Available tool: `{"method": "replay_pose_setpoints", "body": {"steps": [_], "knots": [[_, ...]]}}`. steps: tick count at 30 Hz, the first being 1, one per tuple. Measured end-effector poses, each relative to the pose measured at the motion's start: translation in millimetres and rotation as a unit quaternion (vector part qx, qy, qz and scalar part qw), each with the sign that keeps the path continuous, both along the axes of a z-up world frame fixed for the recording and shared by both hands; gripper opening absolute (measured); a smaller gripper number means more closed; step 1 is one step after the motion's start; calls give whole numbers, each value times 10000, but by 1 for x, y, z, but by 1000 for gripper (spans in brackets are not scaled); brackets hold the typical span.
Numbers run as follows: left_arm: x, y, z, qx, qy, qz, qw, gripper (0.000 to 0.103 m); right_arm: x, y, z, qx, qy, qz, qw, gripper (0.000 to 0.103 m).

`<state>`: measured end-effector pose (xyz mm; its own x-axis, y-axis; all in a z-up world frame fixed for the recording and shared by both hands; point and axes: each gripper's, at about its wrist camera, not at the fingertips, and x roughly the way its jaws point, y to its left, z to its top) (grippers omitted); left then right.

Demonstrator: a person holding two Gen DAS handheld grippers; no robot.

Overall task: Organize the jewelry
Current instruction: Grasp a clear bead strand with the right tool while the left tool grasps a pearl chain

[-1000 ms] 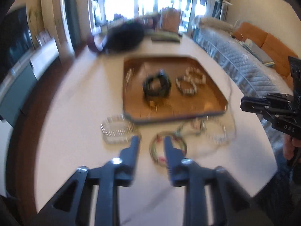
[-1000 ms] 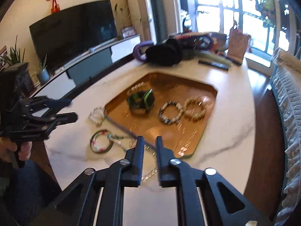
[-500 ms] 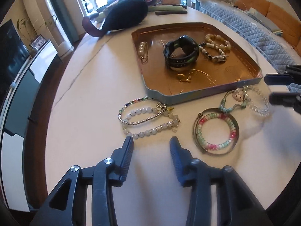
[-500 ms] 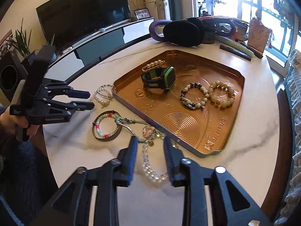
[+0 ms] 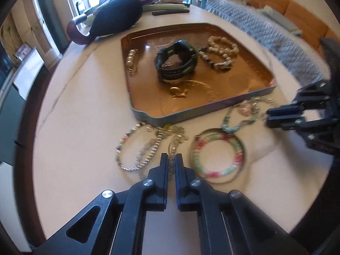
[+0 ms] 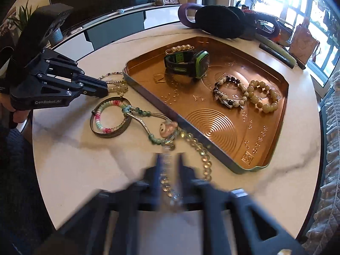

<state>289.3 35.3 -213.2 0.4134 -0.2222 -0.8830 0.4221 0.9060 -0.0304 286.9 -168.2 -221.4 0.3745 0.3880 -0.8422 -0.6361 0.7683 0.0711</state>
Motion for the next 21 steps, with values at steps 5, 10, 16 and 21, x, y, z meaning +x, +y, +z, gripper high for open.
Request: {"method": "replay_pose_setpoints", "body": {"steps": [5,10,16,21], "knots": [[-12,11,26,-772,-96,172,9968,6,-7,-9,19,298,-283,-119,9991,7],[-24,29,49,-1353,-211,381,9898,6,-17,-17,51,873,-606,-67,9943,7],[-30,40,66,-1745,-406,521,9824,6,-14,-23,69,1294,-683,-145,9891,7],[-30,38,73,-1840,-578,607,9793,6,-9,-27,68,1258,-734,-254,9890,7]]}}
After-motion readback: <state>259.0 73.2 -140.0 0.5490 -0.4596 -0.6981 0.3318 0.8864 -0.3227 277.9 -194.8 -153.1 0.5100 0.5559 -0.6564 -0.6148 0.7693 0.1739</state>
